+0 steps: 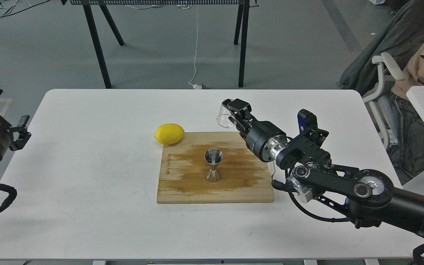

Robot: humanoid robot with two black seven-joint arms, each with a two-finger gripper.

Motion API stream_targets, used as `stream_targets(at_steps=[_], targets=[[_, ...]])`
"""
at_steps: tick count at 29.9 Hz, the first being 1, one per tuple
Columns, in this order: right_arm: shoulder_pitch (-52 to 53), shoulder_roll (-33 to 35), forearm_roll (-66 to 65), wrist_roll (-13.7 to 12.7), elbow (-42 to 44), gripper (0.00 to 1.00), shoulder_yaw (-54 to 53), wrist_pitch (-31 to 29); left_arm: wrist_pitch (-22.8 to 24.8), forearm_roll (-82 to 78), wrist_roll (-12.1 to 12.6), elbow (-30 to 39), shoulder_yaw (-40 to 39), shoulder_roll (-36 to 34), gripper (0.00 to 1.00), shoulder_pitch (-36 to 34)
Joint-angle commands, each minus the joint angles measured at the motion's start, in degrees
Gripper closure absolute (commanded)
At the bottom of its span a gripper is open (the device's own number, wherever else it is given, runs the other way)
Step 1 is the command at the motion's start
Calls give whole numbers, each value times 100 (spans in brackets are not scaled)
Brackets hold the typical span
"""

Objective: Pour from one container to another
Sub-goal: 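Raise the glass upright and move it back toward its spot, then lower the glass onto the table and release it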

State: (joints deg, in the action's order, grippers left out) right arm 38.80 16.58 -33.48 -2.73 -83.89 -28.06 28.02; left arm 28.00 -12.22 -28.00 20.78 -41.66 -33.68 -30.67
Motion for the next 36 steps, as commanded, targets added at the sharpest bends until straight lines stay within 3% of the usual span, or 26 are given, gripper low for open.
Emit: stream_targets(at_steps=[1,8,15,24,36], targets=[[-697,-207,832,1,-49,55,-1400,-2,0,0,0,-4,0,2,1,0],[-1910,-585,2326,-17,12,55,-4099,-2,0,0,0,5,0,2,1,0],[-2727,-796,3856,-17,337,55,-5560,-2,0,0,0,-4,26,72,1,-9],[-2808,-823,4842,-122,1760,55,-5693,-2,0,0,0,-22,35,116,1,0],[-2746,-1060,4842,-210,2166,54,-5623,-2,0,0,0,-22,35,116,1,0]])
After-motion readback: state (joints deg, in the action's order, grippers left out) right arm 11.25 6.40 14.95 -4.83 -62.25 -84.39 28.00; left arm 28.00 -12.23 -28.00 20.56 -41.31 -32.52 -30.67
